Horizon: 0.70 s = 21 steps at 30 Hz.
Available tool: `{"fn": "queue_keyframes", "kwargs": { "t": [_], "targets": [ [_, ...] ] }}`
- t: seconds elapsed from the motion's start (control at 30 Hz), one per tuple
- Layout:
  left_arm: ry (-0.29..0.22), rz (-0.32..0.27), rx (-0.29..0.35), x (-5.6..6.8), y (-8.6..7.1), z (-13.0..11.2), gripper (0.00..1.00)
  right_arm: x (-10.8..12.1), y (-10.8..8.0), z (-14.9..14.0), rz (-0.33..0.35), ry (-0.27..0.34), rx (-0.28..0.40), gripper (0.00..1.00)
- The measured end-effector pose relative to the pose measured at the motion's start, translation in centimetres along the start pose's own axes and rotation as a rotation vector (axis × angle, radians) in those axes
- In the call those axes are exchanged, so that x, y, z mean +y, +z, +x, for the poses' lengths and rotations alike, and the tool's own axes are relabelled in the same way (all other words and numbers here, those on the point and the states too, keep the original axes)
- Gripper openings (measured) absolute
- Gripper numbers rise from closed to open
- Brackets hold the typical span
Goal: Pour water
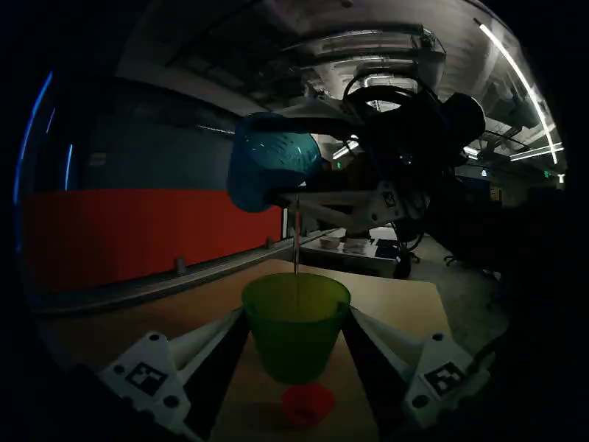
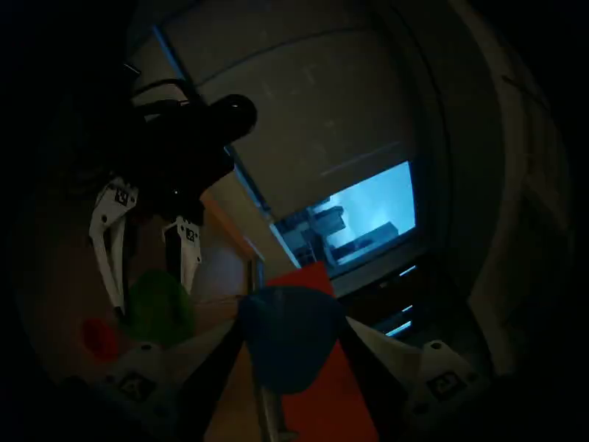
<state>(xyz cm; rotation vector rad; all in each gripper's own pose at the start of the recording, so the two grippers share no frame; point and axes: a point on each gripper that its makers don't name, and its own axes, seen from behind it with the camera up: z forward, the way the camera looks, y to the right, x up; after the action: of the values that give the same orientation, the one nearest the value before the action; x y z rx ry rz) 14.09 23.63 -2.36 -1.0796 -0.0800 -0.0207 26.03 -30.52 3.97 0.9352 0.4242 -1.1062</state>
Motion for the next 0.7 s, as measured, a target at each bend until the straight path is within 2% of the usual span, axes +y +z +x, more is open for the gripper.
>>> {"fn": "queue_keyframes", "kwargs": {
  "t": [0.7],
  "targets": [
    [0.011, -0.001, 0.0, 0.21, -0.1, 0.04, 0.85, 0.34, -0.16, -0.04, -0.003, -0.048, -0.01, 0.94]
  ]
}}
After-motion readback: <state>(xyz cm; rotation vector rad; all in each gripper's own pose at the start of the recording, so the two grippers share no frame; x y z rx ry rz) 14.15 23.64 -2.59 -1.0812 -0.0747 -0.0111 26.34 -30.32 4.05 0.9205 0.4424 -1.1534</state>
